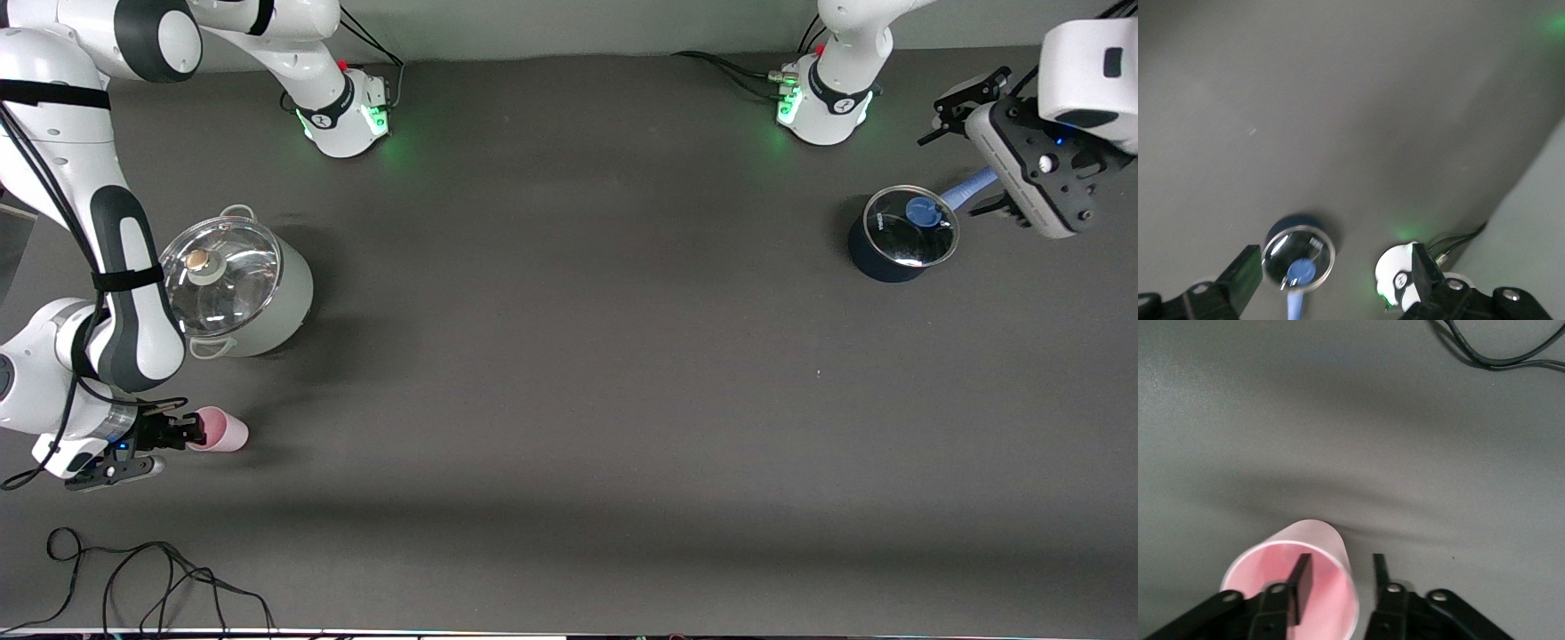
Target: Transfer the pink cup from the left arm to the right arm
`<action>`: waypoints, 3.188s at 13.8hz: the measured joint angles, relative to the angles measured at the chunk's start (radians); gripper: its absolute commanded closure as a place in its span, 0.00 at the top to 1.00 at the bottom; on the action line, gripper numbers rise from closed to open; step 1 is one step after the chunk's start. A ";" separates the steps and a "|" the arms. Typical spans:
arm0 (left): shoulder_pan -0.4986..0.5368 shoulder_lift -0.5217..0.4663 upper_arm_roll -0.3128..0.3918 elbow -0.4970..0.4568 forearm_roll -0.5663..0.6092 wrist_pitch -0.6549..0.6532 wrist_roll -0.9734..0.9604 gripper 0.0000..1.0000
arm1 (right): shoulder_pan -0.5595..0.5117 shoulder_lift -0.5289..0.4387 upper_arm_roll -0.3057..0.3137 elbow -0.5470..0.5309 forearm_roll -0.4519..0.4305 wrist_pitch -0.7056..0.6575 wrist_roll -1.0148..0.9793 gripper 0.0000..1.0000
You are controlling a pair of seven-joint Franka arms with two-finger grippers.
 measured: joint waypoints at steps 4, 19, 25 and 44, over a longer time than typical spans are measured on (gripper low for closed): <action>-0.042 -0.034 -0.004 0.001 0.101 -0.028 -0.301 1.00 | -0.001 -0.008 -0.002 0.031 0.000 -0.042 -0.009 1.00; -0.075 -0.026 0.004 -0.241 0.139 0.251 -0.901 1.00 | 0.058 -0.531 -0.031 0.056 0.001 -0.694 0.304 1.00; 0.004 -0.026 0.016 -0.274 0.140 0.268 -0.727 1.00 | 0.160 -0.642 -0.027 -0.061 -0.015 -0.625 0.534 1.00; -0.107 -0.047 0.103 -0.316 0.140 0.279 -0.677 1.00 | 0.117 -0.652 0.039 -0.001 -0.051 -0.659 0.464 1.00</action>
